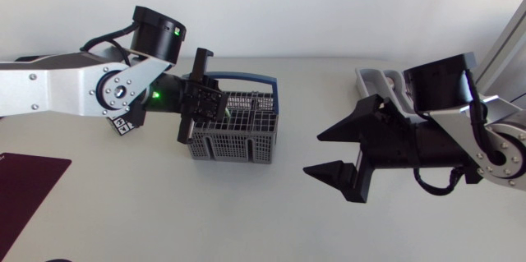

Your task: Transfer all utensils from the basket to the drawer tray.

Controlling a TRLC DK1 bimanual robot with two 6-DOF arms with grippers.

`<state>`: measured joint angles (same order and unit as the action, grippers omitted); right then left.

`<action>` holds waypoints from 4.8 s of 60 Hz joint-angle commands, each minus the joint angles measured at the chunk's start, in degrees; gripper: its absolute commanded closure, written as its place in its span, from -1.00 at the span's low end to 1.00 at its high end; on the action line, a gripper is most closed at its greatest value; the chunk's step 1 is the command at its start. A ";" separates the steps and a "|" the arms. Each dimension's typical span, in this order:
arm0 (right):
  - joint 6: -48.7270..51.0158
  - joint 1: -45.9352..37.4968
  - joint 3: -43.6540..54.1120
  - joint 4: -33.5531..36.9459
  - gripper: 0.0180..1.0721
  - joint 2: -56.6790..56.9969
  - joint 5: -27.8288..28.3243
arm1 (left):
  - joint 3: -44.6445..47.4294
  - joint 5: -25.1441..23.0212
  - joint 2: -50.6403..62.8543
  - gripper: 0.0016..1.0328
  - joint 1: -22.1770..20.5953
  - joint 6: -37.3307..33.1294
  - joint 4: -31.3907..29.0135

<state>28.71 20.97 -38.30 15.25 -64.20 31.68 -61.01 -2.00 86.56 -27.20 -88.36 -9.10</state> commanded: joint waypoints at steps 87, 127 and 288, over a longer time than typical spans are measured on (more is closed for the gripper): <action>-0.85 0.91 0.86 -1.45 -0.91 -2.94 -0.48 | -13.08 6.13 12.66 0.53 -1.36 -18.43 -10.85; -0.94 0.91 1.21 -1.45 -0.91 -2.59 -0.48 | -13.52 7.54 12.84 0.93 -1.80 -19.84 -10.94; -1.55 19.63 5.78 -1.97 -0.91 14.72 -29.04 | -15.54 9.12 -3.60 0.93 -17.71 64.63 -25.88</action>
<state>27.05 38.89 -34.11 14.46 -49.52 4.60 -72.14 9.67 80.84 -44.88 -33.19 -33.54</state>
